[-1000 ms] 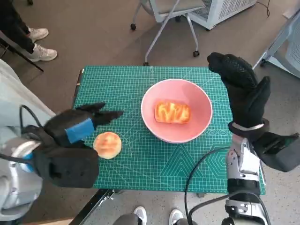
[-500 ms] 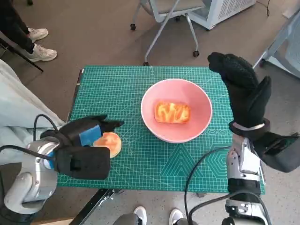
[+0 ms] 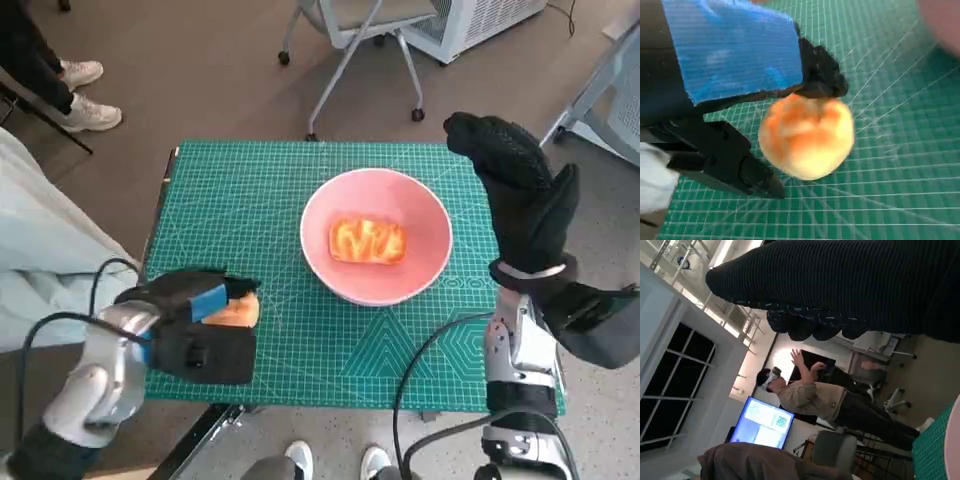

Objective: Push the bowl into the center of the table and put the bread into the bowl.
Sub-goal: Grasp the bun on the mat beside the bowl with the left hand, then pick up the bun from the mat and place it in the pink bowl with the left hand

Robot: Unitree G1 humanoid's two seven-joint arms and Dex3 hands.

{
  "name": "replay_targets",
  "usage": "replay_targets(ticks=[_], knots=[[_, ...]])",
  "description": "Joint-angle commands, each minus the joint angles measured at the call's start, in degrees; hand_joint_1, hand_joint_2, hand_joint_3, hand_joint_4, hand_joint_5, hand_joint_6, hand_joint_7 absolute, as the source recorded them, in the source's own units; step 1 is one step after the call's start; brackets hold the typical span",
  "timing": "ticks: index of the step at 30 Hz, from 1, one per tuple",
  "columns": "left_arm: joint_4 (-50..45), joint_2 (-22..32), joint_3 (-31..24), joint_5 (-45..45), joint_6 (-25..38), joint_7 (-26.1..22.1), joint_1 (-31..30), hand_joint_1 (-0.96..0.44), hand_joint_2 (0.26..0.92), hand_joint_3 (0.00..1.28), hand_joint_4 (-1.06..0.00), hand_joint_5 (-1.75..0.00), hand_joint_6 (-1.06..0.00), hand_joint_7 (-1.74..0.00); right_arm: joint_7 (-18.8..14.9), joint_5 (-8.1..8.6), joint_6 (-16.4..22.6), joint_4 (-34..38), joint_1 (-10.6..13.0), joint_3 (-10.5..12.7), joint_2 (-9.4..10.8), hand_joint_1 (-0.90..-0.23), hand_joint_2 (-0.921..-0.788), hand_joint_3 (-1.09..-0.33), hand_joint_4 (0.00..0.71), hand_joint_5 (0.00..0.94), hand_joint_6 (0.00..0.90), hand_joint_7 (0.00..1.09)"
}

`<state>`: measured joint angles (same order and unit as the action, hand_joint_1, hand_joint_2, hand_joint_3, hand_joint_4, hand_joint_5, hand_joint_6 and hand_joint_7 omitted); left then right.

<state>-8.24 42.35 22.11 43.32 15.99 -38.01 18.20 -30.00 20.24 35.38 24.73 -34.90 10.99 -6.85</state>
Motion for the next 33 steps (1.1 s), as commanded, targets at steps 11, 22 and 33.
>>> replay_targets(ticks=[11, 22, 33], knots=[[-0.35, 0.61, -4.49, -0.67, -7.47, 4.35, -0.84, 0.01, 0.636, 0.54, -0.74, -1.29, -0.7, -1.06, 0.39, -0.13, -0.45, 0.77, 0.36, 0.2, -0.61, -0.626, -0.921, -0.736, 0.186, 0.0, 0.087, 0.5], [-2.81, 0.35, -8.63, -2.97, -10.33, 5.4, -1.16, 0.0, 0.723, 0.37, -0.75, -1.22, -0.71, -1.04, -0.24, 0.67, -0.66, 1.43, -0.13, 0.22, -0.45, -0.634, -0.921, -0.745, 0.183, 0.0, 0.085, 0.5], [-9.3, -2.2, -14.67, -6.66, -5.74, 4.56, 4.94, 0.0, 0.871, 0.07, -0.8, -1.05, -0.72, -1.07, -0.28, 0.9, -0.79, 1.08, -0.28, 0.03, -0.2, -0.636, -0.921, -0.743, 0.184, 0.001, 0.086, 0.5]])
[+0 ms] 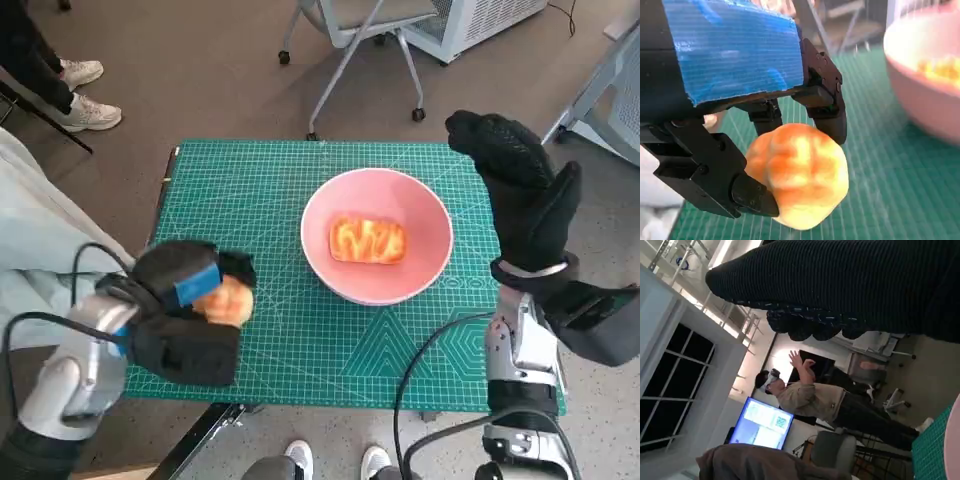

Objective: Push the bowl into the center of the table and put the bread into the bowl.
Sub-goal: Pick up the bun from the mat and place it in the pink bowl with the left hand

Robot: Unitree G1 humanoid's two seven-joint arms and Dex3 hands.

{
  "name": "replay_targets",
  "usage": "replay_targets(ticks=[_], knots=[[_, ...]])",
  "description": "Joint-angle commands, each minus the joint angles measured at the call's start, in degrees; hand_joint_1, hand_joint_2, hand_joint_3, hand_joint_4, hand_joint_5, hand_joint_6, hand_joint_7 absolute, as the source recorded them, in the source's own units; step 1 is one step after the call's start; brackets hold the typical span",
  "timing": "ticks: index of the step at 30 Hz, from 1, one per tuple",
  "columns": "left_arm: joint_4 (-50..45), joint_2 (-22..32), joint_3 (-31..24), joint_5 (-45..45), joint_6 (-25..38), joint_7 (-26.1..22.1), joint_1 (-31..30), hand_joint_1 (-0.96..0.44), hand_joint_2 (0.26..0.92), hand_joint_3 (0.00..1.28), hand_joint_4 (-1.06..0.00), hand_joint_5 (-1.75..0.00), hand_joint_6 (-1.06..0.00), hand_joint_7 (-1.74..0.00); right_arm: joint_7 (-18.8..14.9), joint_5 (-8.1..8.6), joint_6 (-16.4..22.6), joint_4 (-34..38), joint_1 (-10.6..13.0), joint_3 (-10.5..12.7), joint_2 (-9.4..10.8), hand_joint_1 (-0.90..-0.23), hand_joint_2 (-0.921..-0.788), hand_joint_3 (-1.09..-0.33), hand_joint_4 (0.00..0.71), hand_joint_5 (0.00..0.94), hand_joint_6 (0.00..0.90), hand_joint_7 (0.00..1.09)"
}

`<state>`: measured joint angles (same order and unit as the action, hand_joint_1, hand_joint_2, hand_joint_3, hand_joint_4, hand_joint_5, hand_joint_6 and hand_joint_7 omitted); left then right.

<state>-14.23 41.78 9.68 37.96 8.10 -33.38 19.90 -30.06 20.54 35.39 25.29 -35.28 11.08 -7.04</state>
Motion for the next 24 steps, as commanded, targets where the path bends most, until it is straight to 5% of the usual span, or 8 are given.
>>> replay_targets(ticks=[1, 12, 24], knots=[[-3.81, -2.34, -2.68, -1.73, 2.83, 0.24, 4.24, 0.0, 0.876, 0.05, -0.81, -1.03, -0.72, -1.07, -0.13, 0.52, -0.82, 0.36, 0.14, -0.13, 0.05, -0.636, -0.921, -0.744, 0.183, 0.0, 0.085, 0.5], [-5.69, -8.09, -2.06, -2.03, 6.86, 1.46, 12.66, 0.0, 0.886, 0.03, -0.83, -0.99, -0.73, -1.08, -0.33, 0.61, -0.76, 0.43, 0.05, -0.29, 0.45, -0.636, -0.921, -0.751, 0.179, 0.0, 0.079, 0.5], [-2.1, -16.45, 5.89, 0.01, 6.33, 2.68, 23.12, 0.0, 0.886, 0.03, -0.83, -1.01, -0.73, -1.07, -1.16, 1.09, -0.14, 1.02, 0.28, -0.01, 0.46, -0.634, -0.921, -0.75, 0.18, 0.001, 0.072, 0.52]])
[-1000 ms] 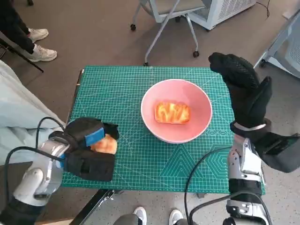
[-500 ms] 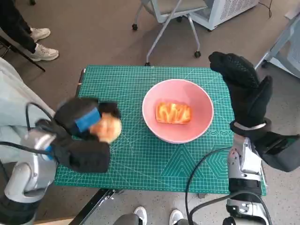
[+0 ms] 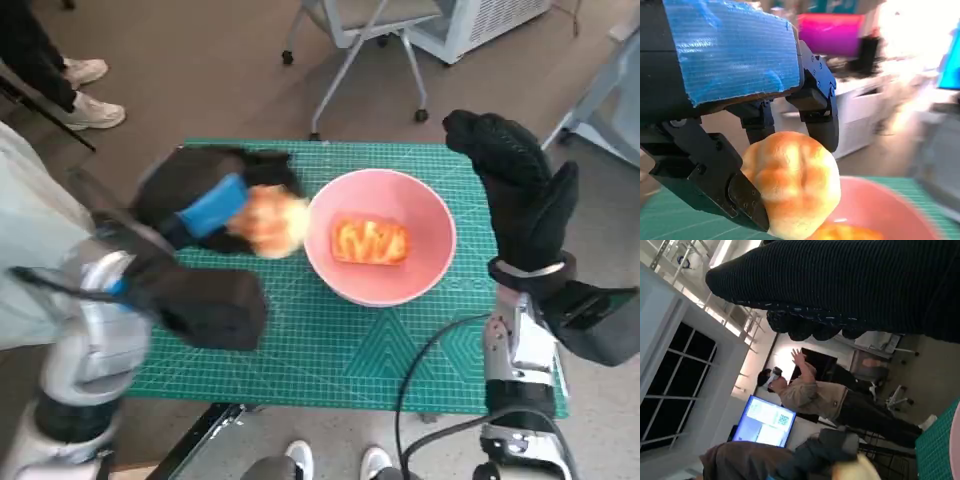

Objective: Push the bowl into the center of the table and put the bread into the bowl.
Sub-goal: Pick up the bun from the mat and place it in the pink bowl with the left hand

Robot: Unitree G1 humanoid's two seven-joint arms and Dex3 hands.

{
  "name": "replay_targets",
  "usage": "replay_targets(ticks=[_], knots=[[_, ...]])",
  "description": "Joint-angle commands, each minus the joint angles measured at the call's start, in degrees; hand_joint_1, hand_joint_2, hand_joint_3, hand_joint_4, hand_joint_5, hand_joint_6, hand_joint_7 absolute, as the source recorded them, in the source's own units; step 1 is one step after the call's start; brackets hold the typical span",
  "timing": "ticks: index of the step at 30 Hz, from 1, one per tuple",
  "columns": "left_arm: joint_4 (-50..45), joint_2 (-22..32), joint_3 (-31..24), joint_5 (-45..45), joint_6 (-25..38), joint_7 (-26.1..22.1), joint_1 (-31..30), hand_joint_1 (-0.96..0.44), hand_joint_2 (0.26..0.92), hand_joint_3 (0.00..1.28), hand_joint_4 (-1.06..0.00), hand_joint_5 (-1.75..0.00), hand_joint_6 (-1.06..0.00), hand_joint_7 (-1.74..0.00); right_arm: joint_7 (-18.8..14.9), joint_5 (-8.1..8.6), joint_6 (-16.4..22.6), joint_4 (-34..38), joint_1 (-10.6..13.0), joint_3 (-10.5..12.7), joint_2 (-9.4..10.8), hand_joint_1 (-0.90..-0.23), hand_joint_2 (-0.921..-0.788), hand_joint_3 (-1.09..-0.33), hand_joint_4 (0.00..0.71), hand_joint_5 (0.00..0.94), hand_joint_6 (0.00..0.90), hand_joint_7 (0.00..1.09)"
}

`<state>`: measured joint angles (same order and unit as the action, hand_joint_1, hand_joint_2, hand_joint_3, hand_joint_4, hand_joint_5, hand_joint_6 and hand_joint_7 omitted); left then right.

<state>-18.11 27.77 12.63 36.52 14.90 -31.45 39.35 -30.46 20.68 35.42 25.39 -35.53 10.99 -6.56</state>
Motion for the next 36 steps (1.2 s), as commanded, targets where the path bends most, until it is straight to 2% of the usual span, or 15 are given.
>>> replay_targets(ticks=[1, 9, 17, 19, 21, 22, 24, 25, 26, 27, 28, 30, 33, 36], knots=[[2.69, -3.27, 3.77, 1.56, -0.72, 0.92, 4.64, 0.0, 0.886, 0.03, -0.83, -1.02, -0.73, -1.06, -0.84, 1.0, -0.14, 0.88, 0.59, 0.12, -0.05, -0.635, -0.921, -0.75, 0.18, 0.001, 0.072, 0.52], [16.41, -9.6, 8.13, 0.48, -5.95, 5.08, 10.44, 0.0, 0.896, 0.03, -0.8, -1.15, -0.73, -0.96, -1.61, 1.62, 0.33, 1.1, 1.3, 0.56, -0.5, -0.638, -0.921, -0.743, 0.184, 0.002, 0.074, 0.52], [28.08, -13.56, 10.46, -0.03, -10.75, 8.94, 12.83, 0.0, 0.903, 0.03, -0.76, -1.2, -0.74, -0.94, -1.92, 2.11, 0.65, 0.56, 2.43, 0.92, -0.83, -0.641, -0.921, -0.731, 0.19, 0.003, 0.094, 0.49], [29.81, -14.19, 10.66, -0.4, -11.27, 8.93, 13.02, 0.0, 0.913, 0.03, -0.75, -1.22, -0.7, -0.96, -1.85, 2.17, 0.59, 0.19, 2.77, 1.0, -0.93, -0.643, -0.921, -0.728, 0.192, 0.003, 0.103, 0.48], [31.19, -14.72, 10.78, -0.89, -11.47, 8.44, 12.96, 0.0, 0.917, 0.05, -0.7, -1.21, -0.67, -1.07, -1.78, 2.2, 0.53, -0.11, 3.05, 1.12, -1.03, -0.645, -0.921, -0.726, 0.192, 0.002, 0.107, 0.47], [31.67, -14.9, 10.82, -1.14, -11.49, 8.15, 12.88, 0.08, 0.914, 0.07, -0.69, -1.22, -0.61, -0.98, -1.74, 2.2, 0.5, -0.26, 3.19, 1.17, -1.06, -0.647, -0.921, -0.725, 0.192, 0.002, 0.109, 0.47], [32.66, -15.16, 11.08, -1.77, -11.25, 7.05, 12.64, 0.24, 0.918, 0.11, -0.64, -1.28, -0.49, -0.61, -1.61, 2.21, 0.36, -0.45, 3.35, 1.33, -1.19, -0.655, -0.921, -0.722, 0.192, 0.002, 0.113, 0.46], [32.99, -15.05, 11.44, -1.74, -10.8, 6.16, 12.56, 0.27, 0.919, 0.13, -0.62, -1.29, -0.46, -0.54, -1.52, 2.19, 0.27, -0.53, 3.41, 1.42, -1.26, -0.656, -0.921, -0.722, 0.192, 0.002, 0.113, 0.46], [33.15, -14.95, 11.71, -1.7, -10.46, 5.54, 12.5, 0.2, 0.907, 0.13, -0.5, -1.12, -0.42, -0.42, -1.45, 2.18, 0.2, -0.63, 3.48, 1.46, -1.3, -0.659, -0.921, -0.72, 0.193, 0.002, 0.115, 0.46], [33.3, -14.73, 12.18, -1.39, -9.79, 4.5, 12.53, 0.07, 0.896, 0.11, -0.4, -0.75, -0.4, -0.3, -1.38, 2.18, 0.12, -0.69, 3.54, 1.54, -1.38, -0.662, -0.921, -0.719, 0.193, 0.002, 0.117, 0.46], [33.35, -14.59, 12.5, -1.17, -9.32, 3.77, 12.53, -0.05, 0.891, 0.09, -0.31, -0.49, -0.37, -0.21, -1.33, 2.19, 0.06, -0.78, 3.62, 1.58, -1.43, -0.664, -0.921, -0.717, 0.194, 0.002, 0.127, 0.44], [33.8, -14.37, 13.29, -0.59, -8.34, 2.26, 12.8, -0.18, 0.89, 0.07, -0.22, -0.25, -0.34, -0.12, -1.17, 2.2, -0.09, -0.93, 3.73, 1.68, -1.52, -0.667, -0.921, -0.713, 0.195, 0.002, 0.137, 0.42], [35.12, -14.35, 14.25, 0.2, -7.55, 1.26, 13.41, -0.31, 0.895, 0.05, -0.14, -0.08, -0.31, -0.05, -0.8, 2.11, -0.38, -1.28, 3.9, 1.75, -1.51, -0.67, -0.921, -0.705, 0.196, 0.001, 0.146, 0.4], [36.12, -14.3, 14.61, 0.46, -7.62, 1.4, 13.56, -0.37, 0.899, 0.04, -0.11, -0.03, -0.29, -0.02, -0.53, 2.01, -0.57, -1.56, 4.04, 1.81, -1.54, -0.671, -0.921, -0.7, 0.196, 0.001, 0.151, 0.39]])
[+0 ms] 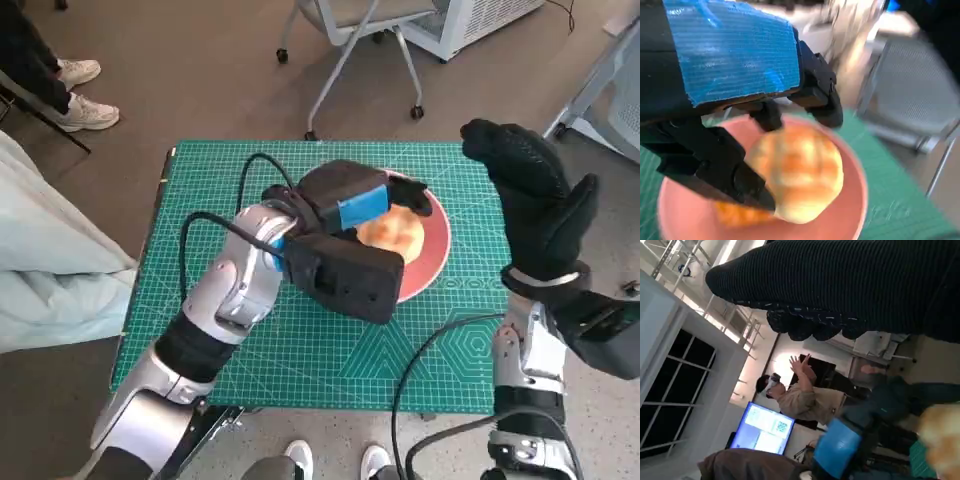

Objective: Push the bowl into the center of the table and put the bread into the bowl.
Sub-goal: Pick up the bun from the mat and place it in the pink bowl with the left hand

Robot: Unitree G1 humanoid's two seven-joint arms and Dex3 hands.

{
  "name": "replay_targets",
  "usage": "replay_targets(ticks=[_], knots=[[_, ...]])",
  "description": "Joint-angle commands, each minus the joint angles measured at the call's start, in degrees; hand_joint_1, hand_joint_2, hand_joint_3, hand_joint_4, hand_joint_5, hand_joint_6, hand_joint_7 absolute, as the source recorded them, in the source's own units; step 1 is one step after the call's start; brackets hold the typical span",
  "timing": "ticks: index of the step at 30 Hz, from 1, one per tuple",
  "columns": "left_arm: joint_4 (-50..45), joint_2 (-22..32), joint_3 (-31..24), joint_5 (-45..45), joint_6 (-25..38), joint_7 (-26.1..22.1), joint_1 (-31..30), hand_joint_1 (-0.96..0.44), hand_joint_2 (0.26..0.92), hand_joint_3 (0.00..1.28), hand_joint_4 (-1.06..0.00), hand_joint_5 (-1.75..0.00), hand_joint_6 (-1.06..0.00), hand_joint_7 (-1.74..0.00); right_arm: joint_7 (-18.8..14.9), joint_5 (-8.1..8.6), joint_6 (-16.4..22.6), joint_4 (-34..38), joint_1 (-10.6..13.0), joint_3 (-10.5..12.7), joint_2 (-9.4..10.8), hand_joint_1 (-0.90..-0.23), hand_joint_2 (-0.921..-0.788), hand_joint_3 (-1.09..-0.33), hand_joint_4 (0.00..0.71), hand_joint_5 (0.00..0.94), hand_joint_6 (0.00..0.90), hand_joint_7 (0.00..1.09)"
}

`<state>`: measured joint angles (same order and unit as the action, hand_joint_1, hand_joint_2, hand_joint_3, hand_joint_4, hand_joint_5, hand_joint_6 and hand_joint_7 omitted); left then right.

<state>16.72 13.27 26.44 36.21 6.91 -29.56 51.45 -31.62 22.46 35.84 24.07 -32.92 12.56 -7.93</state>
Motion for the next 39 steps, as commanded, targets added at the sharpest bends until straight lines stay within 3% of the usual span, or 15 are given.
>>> replay_targets(ticks=[1, 8, 21, 25, 30, 35, 39], knots=[[1.69, 0.26, 0.78, 0.62, 0.23, -0.48, 1.45, -0.38, 0.901, 0.03, -0.1, -0.02, -0.28, -0.02, 0.79, 0.16, -1.09, -0.39, 1.45, 0.21, -0.16, -0.671, -0.921, -0.699, 0.196, 0.001, 0.152, 0.39], [3.43, 1.11, -0.74, -2.76, -0.61, -2.89, 1.41, -0.4, 0.904, 0.02, -0.01, 0.0, -0.24, 0.0, 1.77, -0.3, -1.93, -1.16, 1.32, 0.07, -0.22, -0.668, -0.921, -0.694, 0.194, 0.0, 0.154, 0.38], [2.34, 2.11, -2.29, -5.18, 1.22, -5.58, 1.28, -0.41, 0.905, 0.01, 0.0, 0.0, -0.15, 0.0, 2.41, -0.41, -2.66, -1.92, 1.28, -0.13, -0.28, -0.663, -0.921, -0.685, 0.194, 0.0, 0.165, 0.38], [-2.33, 4.17, -16.24, -21.34, 1.0, -8.95, -1.11, -0.41, 0.912, 0.01, 0.0, 0.0, -0.12, 0.0, 2.84, -0.23, -4.04, -4.04, 1.21, -0.57, -0.31, -0.657, -0.921, -0.674, 0.195, 0.001, 0.172, 0.37], [-4.51, -0.51, -27.09, -35.71, -5.27, -4.75, -4.92, -0.43, 0.919, 0.08, -0.01, 0.0, -0.12, -0.01, 3.35, -0.5, -5.0, -6.11, 1.2, -0.86, -0.47, -0.652, -0.921, -0.672, 0.195, 0.0, 0.174, 0.37], [-4.13, -5.02, -32.08, -43.82, -14.91, -1.25, -6.78, -0.43, 0.921, 0.22, -0.07, -0.03, -0.16, -0.03, 4.27, -1.72, -5.51, -7.76, 0.79, -1.13, -0.99, -0.651, -0.921, -0.675, 0.192, 0.0, 0.172, 0.37], [-3.35, -7.16, -34.62, -50.24, -19.66, -2.09, -8.01, -0.49, 0.921, 0.33, -0.09, -0.03, -0.18, -0.06, 4.9, -2.41, -6.24, -8.95, -0.11, -1.42, -1.55, -0.652, -0.921, -0.678, 0.184, 0.0, 0.168, 0.37]])
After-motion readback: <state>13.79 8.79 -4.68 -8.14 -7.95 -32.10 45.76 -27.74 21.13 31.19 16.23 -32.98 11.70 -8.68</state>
